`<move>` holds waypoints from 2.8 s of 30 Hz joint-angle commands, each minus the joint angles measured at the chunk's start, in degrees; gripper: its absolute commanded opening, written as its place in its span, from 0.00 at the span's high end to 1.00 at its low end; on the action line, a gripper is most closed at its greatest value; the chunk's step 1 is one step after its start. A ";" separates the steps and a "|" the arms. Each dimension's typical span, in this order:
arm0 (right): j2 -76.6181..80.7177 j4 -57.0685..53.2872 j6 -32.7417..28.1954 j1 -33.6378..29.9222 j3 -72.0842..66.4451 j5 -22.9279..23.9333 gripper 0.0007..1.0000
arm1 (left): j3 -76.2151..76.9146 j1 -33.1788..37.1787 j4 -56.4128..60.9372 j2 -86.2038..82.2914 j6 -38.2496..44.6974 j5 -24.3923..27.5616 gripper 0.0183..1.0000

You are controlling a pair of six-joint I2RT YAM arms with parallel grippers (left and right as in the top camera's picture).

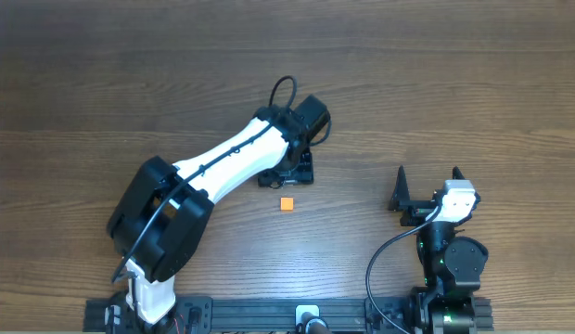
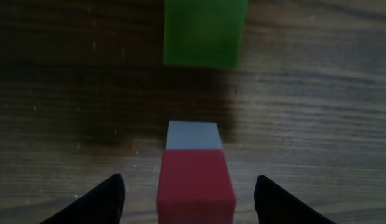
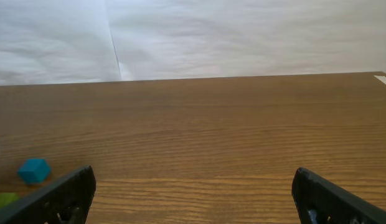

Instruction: Stack Cubes

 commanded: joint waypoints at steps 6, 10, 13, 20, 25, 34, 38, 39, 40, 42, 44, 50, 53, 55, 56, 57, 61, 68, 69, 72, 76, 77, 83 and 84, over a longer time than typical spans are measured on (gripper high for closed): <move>-0.20 -0.09 -0.02 0.31 -0.28 0.50 0.01 | 1.18 -4.55 -1.36 -3.21 -3.23 0.48 0.29; -0.20 -0.09 -0.04 0.31 -0.28 0.50 0.01 | 1.09 -4.76 -2.40 -4.22 -3.72 0.44 0.28; -0.20 -0.09 -0.04 0.31 -0.28 0.50 0.01 | 0.98 -4.76 -4.28 -4.98 -4.33 0.09 0.28; -0.20 -0.09 -0.04 0.31 -0.28 0.50 0.01 | -4.11 -4.76 -3.39 -6.99 -6.08 0.42 0.28; -0.22 -0.09 -0.02 0.31 -0.28 0.50 0.01 | -9.01 -4.74 0.87 -8.87 -6.10 1.88 0.28; -0.20 -0.09 -0.04 0.31 -0.28 0.50 0.01 | -10.86 -5.40 1.77 -8.98 -7.28 2.10 0.29; -0.20 -0.09 -0.04 0.31 -0.28 0.50 0.01 | -11.45 -5.46 2.45 -8.96 -7.37 2.08 0.29; -0.20 -0.09 -0.04 0.31 -0.28 0.50 0.01 | -11.47 -5.46 2.60 -8.96 -7.34 2.08 0.29; -0.22 -0.09 -0.04 0.31 -0.28 0.50 0.01 | -11.52 -5.46 2.84 -8.96 -7.34 2.08 0.29; -0.20 -0.09 -0.04 0.31 -0.28 0.50 0.01 | -11.56 -5.46 3.15 -8.96 -7.37 2.08 0.29; -0.22 -0.09 -0.04 0.31 -0.28 0.50 0.01 | -11.56 -5.46 3.37 -8.63 -7.37 2.10 0.29; -0.20 -0.09 -0.04 0.31 -0.28 0.50 0.01 | -11.56 -5.46 4.20 -7.23 -7.37 2.25 0.29; -0.20 -0.09 -0.04 0.31 -0.28 0.50 0.01 | -11.56 -5.46 4.44 -7.23 -7.37 2.25 0.29; -0.20 -0.09 -0.04 0.31 -0.28 0.50 0.01 | -11.56 -5.46 4.42 -6.95 -7.34 2.25 0.28; -0.20 -0.09 -0.04 0.31 -0.28 0.50 0.01 | -11.56 -5.46 4.42 -6.62 -7.34 2.27 0.29; -0.20 -0.09 -0.02 0.31 -0.28 0.50 0.01 | -11.56 -5.46 4.42 -6.32 -7.34 2.27 0.29; -0.22 -0.09 -0.04 0.31 -0.28 0.50 0.01 | -11.56 -5.46 4.44 -5.22 -7.37 2.27 0.29; -0.20 -0.09 -0.02 0.31 -0.28 0.50 0.01 | -11.56 -5.46 4.55 -4.76 -7.37 2.27 0.29; -0.22 -0.09 -0.04 0.31 -0.28 0.50 0.01 | -11.56 -5.46 4.63 -4.55 -7.37 2.29 0.29; -0.20 -0.09 -0.04 0.31 -0.28 0.50 0.01 | -11.56 -5.46 4.66 -4.11 -7.37 2.32 0.29; -0.22 -0.09 -0.04 0.31 -0.28 0.50 0.01 | -11.56 -5.46 4.66 -3.96 -7.37 2.32 0.29; -0.22 -0.09 -0.04 0.31 -0.28 0.50 0.01 | -11.56 -5.46 4.66 -3.80 -7.37 2.34 0.29; -0.20 -0.09 -0.02 0.31 -0.28 0.50 0.01 | -11.56 -5.68 5.09 -2.99 -7.37 2.51 0.33; -0.20 -0.09 -0.04 0.31 -0.28 0.50 0.01 | -11.56 -5.73 5.29 -2.91 -7.37 2.60 0.34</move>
